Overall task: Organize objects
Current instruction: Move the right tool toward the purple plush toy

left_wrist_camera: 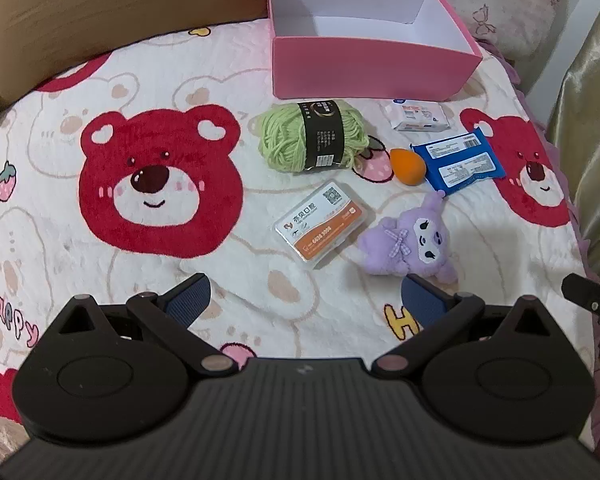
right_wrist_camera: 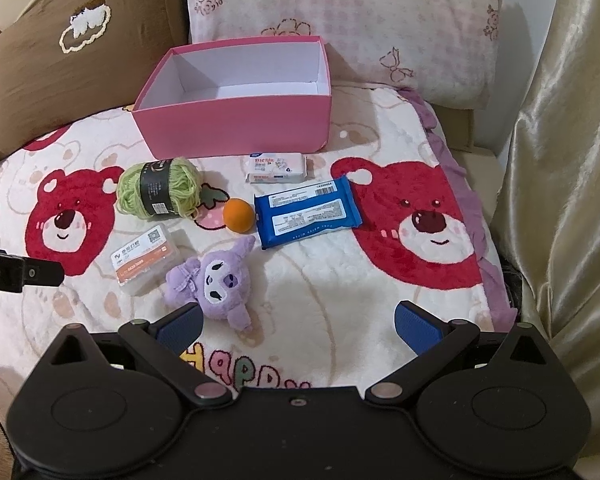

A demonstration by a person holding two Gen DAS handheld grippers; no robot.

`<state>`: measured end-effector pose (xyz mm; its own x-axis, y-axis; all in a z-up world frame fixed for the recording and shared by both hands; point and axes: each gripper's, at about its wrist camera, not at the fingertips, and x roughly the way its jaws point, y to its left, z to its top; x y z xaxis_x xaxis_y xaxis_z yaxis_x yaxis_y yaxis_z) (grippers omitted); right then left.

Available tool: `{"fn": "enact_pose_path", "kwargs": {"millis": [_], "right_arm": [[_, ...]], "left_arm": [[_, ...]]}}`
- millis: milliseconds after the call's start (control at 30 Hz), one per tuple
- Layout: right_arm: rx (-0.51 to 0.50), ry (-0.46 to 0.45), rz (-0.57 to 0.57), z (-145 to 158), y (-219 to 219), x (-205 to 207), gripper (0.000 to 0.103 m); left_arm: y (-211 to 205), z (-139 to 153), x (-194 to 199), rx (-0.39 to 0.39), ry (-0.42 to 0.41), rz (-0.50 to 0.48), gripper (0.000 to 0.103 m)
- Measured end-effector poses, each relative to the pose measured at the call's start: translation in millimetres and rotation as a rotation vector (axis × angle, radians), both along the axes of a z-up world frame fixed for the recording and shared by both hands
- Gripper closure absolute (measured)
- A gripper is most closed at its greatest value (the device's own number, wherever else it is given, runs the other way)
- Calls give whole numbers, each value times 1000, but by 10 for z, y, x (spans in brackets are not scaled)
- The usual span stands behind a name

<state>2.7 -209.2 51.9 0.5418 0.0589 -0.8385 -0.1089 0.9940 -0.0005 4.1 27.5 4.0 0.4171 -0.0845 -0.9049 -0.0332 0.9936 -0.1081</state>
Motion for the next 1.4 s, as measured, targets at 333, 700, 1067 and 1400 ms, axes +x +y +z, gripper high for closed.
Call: {"fn": "enact_pose_path", "kwargs": {"millis": [333,700,1067,1400], "right_arm": [[-23,5,36,-39,92,-14,0],[-36,-11,25,46,66,-25,0],[-4,-2,63,178,78,-82,0],[-4,-20,92,323,93,-76,0]], "left_arm": [[135,-60,52,4,17,31,0],[139,94,-5,44,-23,13,0],[96,401,-169,-4,-84,-39,0],[3,386,-192,25,-86,-40,0]]}}
